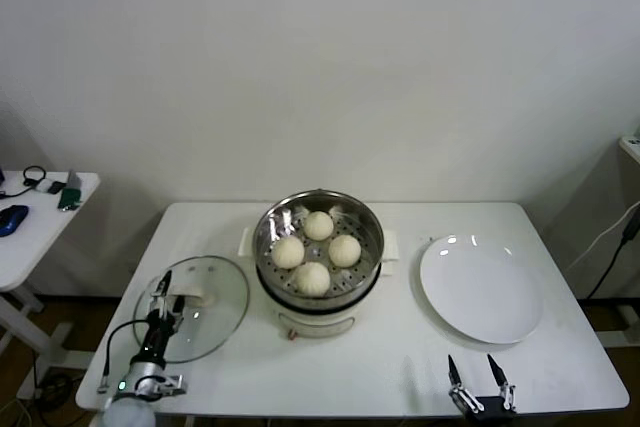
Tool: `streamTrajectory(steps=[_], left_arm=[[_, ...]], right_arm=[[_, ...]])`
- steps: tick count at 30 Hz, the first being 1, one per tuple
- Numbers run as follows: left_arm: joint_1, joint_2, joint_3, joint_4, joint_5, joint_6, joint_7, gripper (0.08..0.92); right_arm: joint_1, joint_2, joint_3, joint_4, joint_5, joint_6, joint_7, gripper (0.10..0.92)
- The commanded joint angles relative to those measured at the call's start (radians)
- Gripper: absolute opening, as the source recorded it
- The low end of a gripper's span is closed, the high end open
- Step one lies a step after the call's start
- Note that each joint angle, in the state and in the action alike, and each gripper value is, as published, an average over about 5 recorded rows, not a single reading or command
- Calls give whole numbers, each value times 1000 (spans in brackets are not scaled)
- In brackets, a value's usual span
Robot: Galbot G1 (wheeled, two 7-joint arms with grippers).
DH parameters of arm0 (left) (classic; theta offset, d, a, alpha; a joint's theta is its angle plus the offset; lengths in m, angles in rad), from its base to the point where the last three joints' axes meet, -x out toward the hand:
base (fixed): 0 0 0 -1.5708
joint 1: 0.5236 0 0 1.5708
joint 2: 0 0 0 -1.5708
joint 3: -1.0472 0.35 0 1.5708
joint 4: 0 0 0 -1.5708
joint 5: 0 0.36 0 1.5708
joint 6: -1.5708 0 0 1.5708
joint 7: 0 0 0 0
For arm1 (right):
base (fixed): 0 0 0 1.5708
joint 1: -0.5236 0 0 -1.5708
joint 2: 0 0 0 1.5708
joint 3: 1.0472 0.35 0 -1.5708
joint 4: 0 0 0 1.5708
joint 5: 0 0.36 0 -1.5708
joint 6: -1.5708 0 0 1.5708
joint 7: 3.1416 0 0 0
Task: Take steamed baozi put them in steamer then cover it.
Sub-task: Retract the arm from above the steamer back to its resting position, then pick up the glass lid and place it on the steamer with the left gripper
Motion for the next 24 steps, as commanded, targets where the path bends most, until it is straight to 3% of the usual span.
streamTrajectory(steps=[1, 18, 24], left_arm=[[-10, -8, 4, 19, 15, 10, 0, 719], [6, -21, 10, -11, 10, 21, -5, 226], [67, 35, 3, -189, -92, 91, 54, 135]], right_arm=[[1, 2, -2, -7, 0, 5, 0, 823], [11, 8, 0, -10, -5, 7, 1, 823], [8, 10, 3, -5, -16, 4, 4, 823]])
